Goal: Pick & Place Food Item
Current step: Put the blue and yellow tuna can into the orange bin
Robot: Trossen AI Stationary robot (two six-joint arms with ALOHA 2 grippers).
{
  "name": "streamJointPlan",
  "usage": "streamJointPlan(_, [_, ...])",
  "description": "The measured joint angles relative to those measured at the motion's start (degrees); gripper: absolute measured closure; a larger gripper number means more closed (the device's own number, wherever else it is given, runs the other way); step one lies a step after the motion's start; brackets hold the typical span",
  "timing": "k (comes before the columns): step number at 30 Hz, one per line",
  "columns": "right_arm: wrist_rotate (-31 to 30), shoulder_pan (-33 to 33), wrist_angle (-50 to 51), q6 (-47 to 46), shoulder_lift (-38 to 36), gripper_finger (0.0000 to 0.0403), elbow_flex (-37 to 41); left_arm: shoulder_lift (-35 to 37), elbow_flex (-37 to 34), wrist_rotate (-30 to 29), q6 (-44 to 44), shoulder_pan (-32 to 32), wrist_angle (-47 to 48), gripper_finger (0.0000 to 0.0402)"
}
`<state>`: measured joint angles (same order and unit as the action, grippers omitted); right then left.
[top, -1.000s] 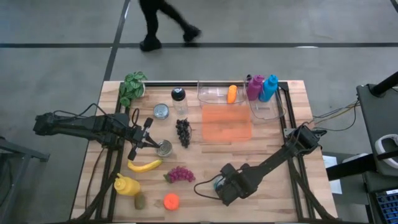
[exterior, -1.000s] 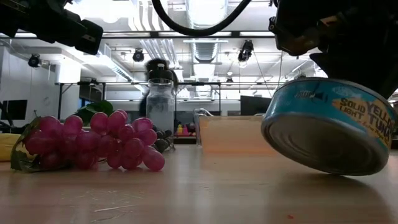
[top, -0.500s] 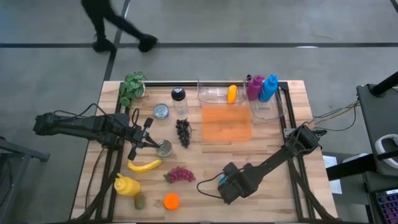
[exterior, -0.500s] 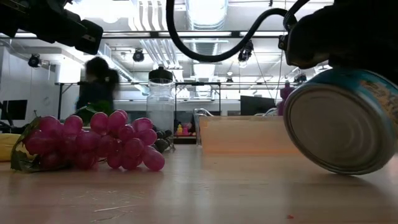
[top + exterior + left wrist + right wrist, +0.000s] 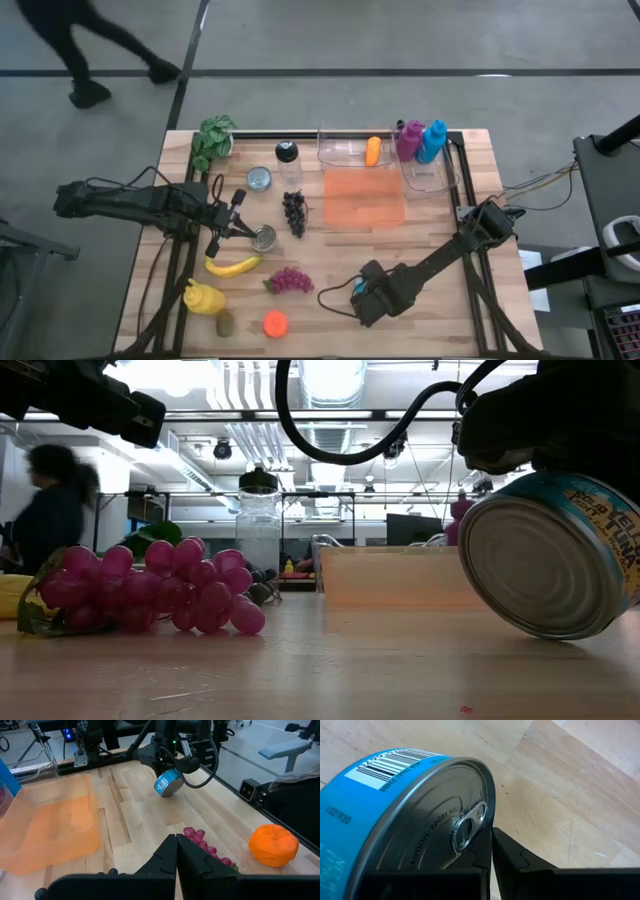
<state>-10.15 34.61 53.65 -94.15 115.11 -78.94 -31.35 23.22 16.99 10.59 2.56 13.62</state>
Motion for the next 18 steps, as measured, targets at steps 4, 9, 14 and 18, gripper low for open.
streamJointPlan(4, [0.36,0.02,0.45,0.02,-0.25,0.0394,0.07,0.00,0.00,-0.02,0.01,-0.02,-0.02,0.0395])
streamJointPlan(9, [1.22,0.02,2.27,-0.39,-0.39,0.0394,0.09,0.00,0.00,-0.02,0.07,-0.02,-0.02,0.0395])
streamJointPlan(14, [1.25,0.02,3.20,-0.39,-0.39,0.0394,0.09,0.00,0.00,0.00,0.09,-0.02,-0.02,0.0395])
streamJointPlan(18, [1.27,0.02,3.23,-0.39,-0.42,0.0394,0.09,0.00,0.00,0.00,0.09,-0.01,-0.02,0.0395])
